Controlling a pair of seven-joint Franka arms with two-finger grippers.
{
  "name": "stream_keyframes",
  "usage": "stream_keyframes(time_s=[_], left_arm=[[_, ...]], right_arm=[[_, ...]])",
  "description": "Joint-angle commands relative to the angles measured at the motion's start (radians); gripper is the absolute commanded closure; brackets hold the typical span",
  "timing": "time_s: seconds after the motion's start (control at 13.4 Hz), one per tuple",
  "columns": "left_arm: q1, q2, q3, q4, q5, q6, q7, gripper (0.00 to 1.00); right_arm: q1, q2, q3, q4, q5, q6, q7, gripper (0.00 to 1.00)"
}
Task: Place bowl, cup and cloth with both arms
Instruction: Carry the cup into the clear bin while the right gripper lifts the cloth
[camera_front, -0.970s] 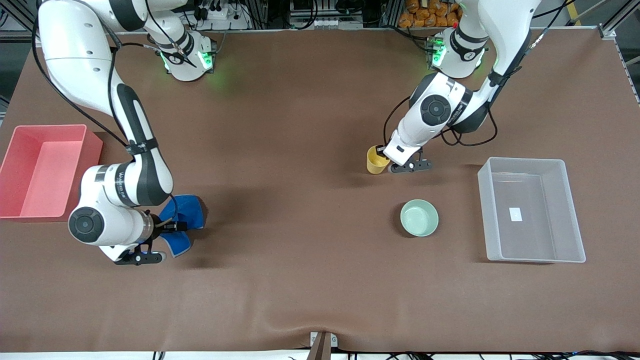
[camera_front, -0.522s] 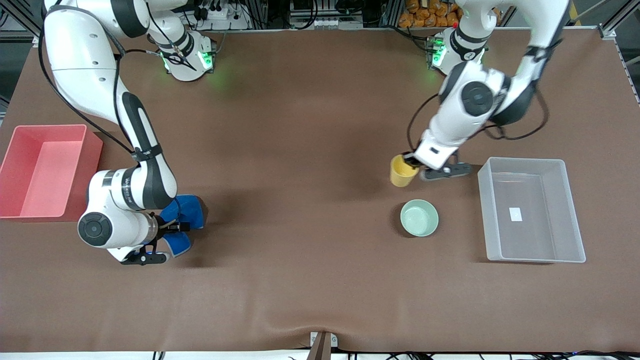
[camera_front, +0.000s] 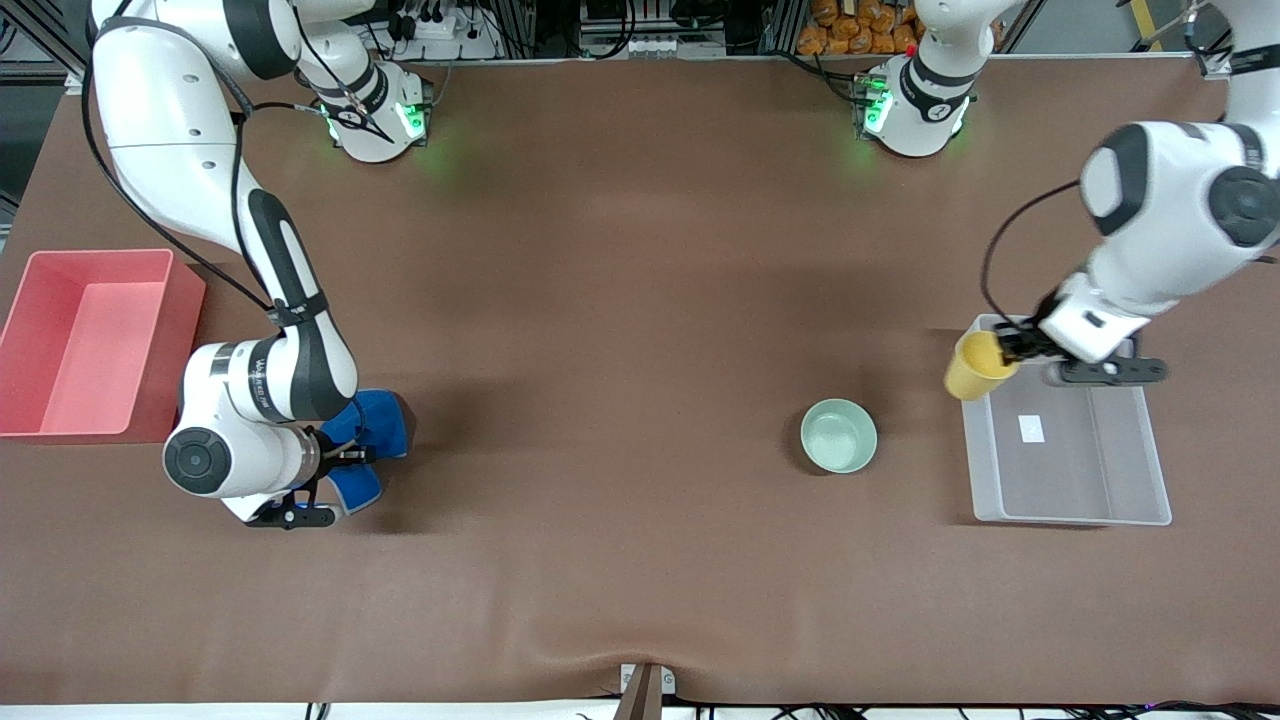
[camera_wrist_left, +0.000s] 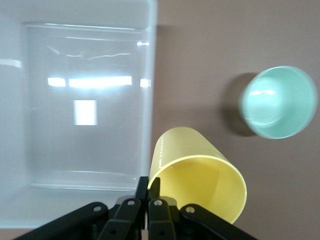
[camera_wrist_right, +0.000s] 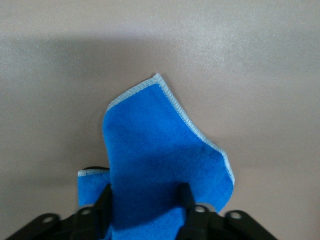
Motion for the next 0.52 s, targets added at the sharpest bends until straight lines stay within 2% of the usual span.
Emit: stream_keyframes(time_s=[0.0,0.15,0.45], left_arm=[[0.102,0.076,-0.017,0.047,0.063,-0.017,0.146,1.00],[0.154,0.119,-0.017,0.060,0.142,-0.014,0.197,1.00],[0.209,0.206,-0.017,0.052,0.157,-0.010,0.306,1.00]], right_arm=[[0.002,0.002,-0.001,0.003,0.016,0.012,0.014,1.00],[0.002,0.002,-0.001,0.003,0.016,0.011,0.014,1.00],[0.002,-0.001,-0.001,0.009,0.016,0.009,0.016,1.00]])
